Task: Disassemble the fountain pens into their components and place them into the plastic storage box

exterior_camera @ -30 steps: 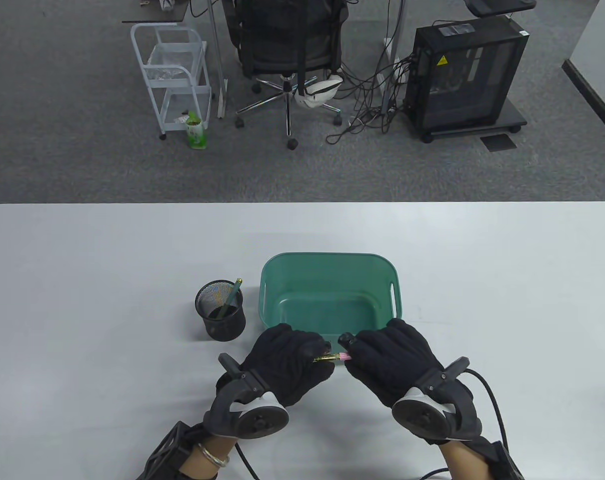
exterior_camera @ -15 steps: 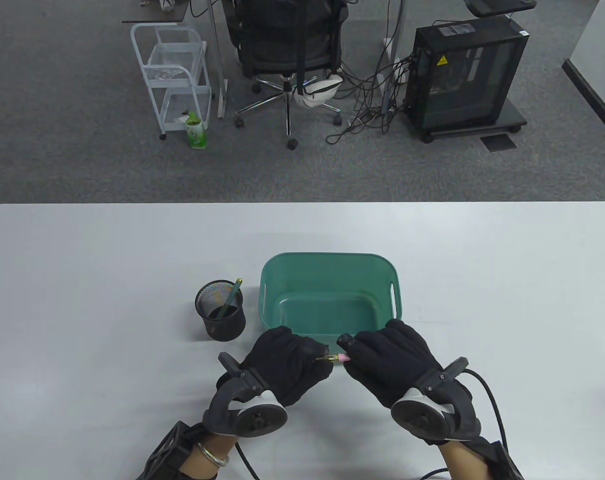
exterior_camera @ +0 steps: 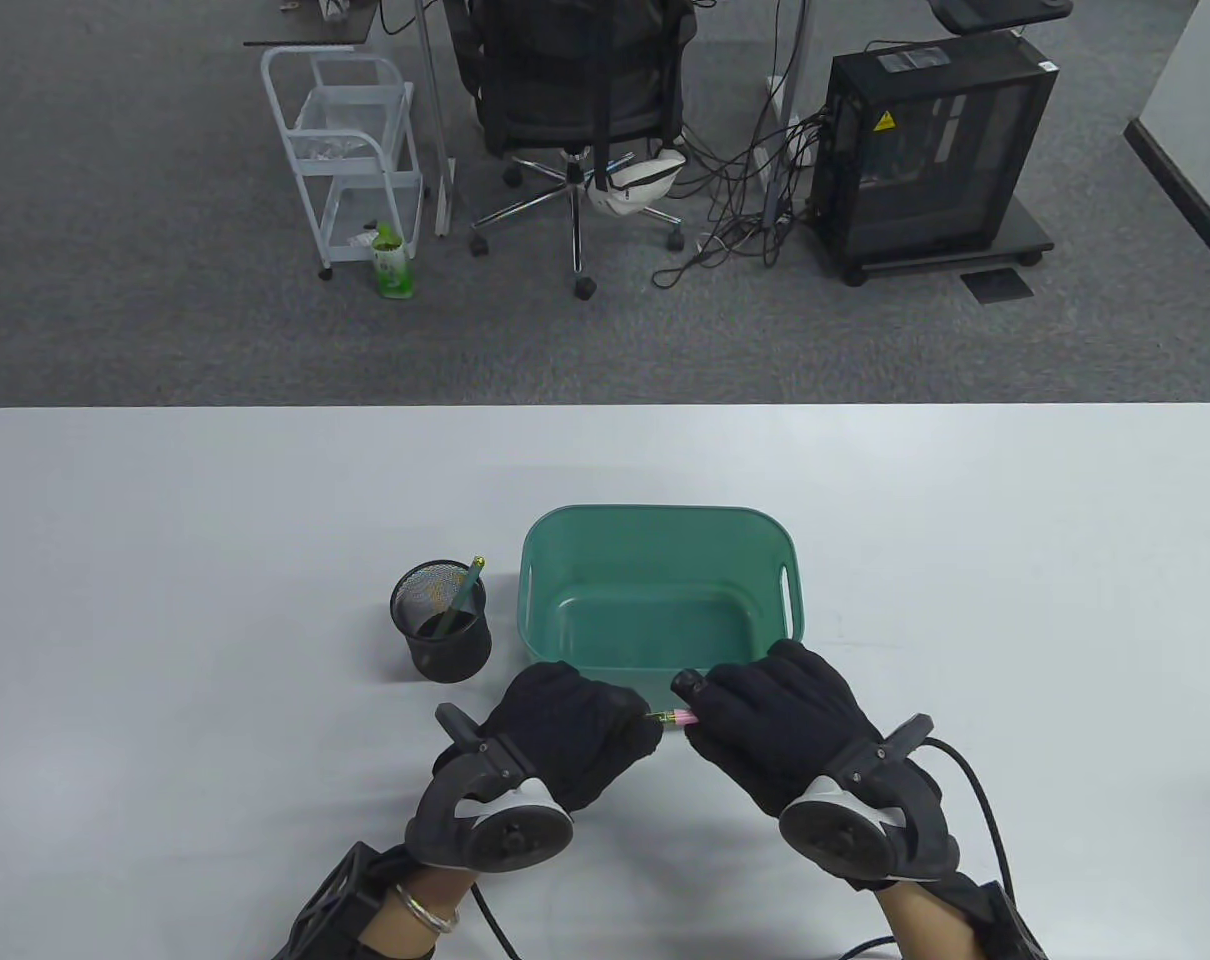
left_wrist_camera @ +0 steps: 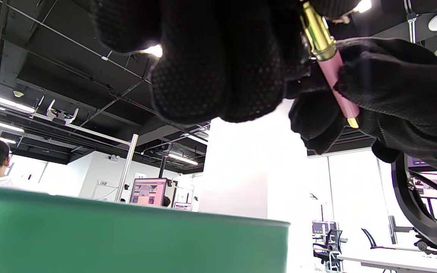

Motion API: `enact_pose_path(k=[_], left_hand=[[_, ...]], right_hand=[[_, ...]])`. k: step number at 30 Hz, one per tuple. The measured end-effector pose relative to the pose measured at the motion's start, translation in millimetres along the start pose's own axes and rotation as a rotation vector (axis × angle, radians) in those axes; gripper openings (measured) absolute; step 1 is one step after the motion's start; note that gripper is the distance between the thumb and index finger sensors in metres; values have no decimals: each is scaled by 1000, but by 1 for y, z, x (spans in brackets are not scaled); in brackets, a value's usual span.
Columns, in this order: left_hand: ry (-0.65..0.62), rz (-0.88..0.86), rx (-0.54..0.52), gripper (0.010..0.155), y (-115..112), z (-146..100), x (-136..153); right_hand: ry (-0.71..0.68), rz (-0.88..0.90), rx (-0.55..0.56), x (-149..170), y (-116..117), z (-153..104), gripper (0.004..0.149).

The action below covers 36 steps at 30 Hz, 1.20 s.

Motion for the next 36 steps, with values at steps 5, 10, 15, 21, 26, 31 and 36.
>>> enact_pose_path(k=[5, 10, 15, 21, 26, 31, 36], left_hand=[[3, -4, -2, 56, 0, 0, 1], [-1, -5, 8, 60, -1, -1, 1], [-5, 12, 23, 62, -1, -1, -1], [-23, 34, 24, 51, -3, 0, -5], [-24, 36, 16, 46, -2, 0, -6], [-21, 32, 11, 46, -2, 0, -5], [-17, 29, 9, 45, -2, 0, -5]], right_hand=[[0, -2, -2, 0, 0, 0, 45], [4, -3, -2, 0, 0, 0, 45], [5, -5, -2, 1, 0, 0, 45], [7, -6, 0, 1, 0, 0, 45], [7, -6, 2, 2, -1, 0, 45], [6, -7, 2, 1, -1, 0, 45], [6, -7, 1, 1, 0, 0, 45]])
Point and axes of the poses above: the tracker on the back of each hand, its own x axis roughly to the little-finger side, its own z axis roughly from the wrist to the fingertips, y = z × x, the point moved 4 cm from there along z, roughly from the wrist to the fingertips, and after that the axes turned 4 degrees about -y, right-handed, at the moved point
